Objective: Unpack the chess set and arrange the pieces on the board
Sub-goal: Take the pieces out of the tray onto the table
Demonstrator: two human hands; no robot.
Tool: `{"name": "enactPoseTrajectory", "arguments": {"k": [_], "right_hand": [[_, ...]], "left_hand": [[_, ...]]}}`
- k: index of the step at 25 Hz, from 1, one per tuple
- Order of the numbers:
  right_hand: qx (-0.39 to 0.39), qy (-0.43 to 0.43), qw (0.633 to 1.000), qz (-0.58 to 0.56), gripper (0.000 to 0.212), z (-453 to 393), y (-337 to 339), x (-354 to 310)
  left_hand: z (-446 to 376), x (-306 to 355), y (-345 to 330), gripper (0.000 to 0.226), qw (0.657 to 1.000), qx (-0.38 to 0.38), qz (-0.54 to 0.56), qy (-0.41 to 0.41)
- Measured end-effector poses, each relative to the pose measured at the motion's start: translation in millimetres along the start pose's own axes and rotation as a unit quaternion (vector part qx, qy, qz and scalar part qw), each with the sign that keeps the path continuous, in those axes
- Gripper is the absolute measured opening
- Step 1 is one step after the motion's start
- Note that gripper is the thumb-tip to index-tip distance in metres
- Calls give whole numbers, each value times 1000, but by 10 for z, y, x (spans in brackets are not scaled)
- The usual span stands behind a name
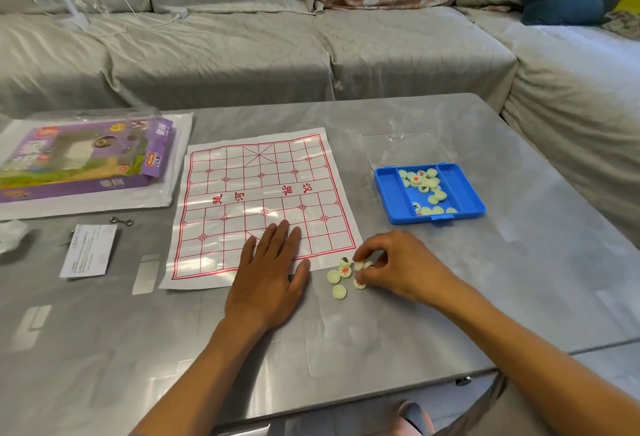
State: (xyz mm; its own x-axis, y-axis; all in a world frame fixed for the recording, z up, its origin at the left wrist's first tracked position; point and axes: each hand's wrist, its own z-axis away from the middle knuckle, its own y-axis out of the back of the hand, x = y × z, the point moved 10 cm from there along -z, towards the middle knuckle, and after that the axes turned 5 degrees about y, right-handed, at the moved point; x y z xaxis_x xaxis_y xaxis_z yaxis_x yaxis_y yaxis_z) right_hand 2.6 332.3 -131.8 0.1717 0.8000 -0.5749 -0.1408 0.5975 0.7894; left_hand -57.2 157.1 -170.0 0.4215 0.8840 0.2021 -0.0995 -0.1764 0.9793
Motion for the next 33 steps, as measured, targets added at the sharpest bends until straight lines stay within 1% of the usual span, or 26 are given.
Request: {"name": "enactPoseTrajectory", "arguments": {"k": [3, 4, 8, 12, 14, 15, 16, 18, 19, 20, 21, 22, 23, 25, 28, 29, 31, 33], "right_hand": [[47, 20, 999, 17, 25, -76, 8, -63], [51, 31, 998, 15, 24, -109, -15, -113], [4, 60, 998, 33, 22, -180, -164, -253], [-44, 61, 996, 37, 20, -33, -246, -247], [-36, 58, 998, 18, 19, 5, -169, -220], [-6, 55, 998, 5, 17, -26, -34, -170], [48, 47, 998, -5, 14, -81, 185, -79], [199, 5, 980, 2, 8, -195, 786, 281], [257, -31, 965, 26, 9, -229, 1058, 507], [280, -73, 954, 72, 12, -280, 1254, 715], [267, -115, 948, 132, 17, -366, 1346, 889], [234, -144, 944, 182, 22, -467, 1348, 1008], [201, -154, 945, 207, 25, -572, 1294, 1060], [174, -131, 953, 210, 28, -739, 1151, 1016], [193, -115, 952, 207, 39, -825, 1126, 997], [183, -115, 952, 215, 41, -850, 1126, 1008], [153, -107, 959, 213, 36, -917, 1106, 1007], [140, -95, 968, 186, 30, -967, 1082, 971]], "left_hand": [[-3, 1, 1, 85, 1000, 4, -2, 0], [-6, -2, 2, 87, 1000, 3, -2, 1], [-7, 7, -15, 87, 1000, 0, -10, -1], [-5, 0, -13, 85, 1000, 4, -3, -4], [-2, 3, -12, 86, 1000, 6, 4, -7], [-1, 1, -13, 86, 1000, 6, 8, -8], [0, 1, -12, 85, 1000, 6, 9, -8], [2, -6, -26, 82, 1000, 6, 10, -9], [5, -3, -20, 81, 1000, 6, 15, -8], [4, -6, -24, 80, 1000, 6, 20, -7], [6, -2, -11, 81, 1000, 7, 21, -6], [8, -7, -15, 81, 1000, 7, 20, -5], [10, -5, -11, 81, 1000, 7, 21, -5], [13, -6, -1, 81, 1000, 9, 28, -4], [17, -2, -18, 82, 1000, 8, 23, -6], [16, -5, -21, 83, 1000, 8, 26, -6], [2, -6, -20, 82, 999, 11, 35, -8], [2, -4, -22, 82, 999, 9, 31, -7]]}}
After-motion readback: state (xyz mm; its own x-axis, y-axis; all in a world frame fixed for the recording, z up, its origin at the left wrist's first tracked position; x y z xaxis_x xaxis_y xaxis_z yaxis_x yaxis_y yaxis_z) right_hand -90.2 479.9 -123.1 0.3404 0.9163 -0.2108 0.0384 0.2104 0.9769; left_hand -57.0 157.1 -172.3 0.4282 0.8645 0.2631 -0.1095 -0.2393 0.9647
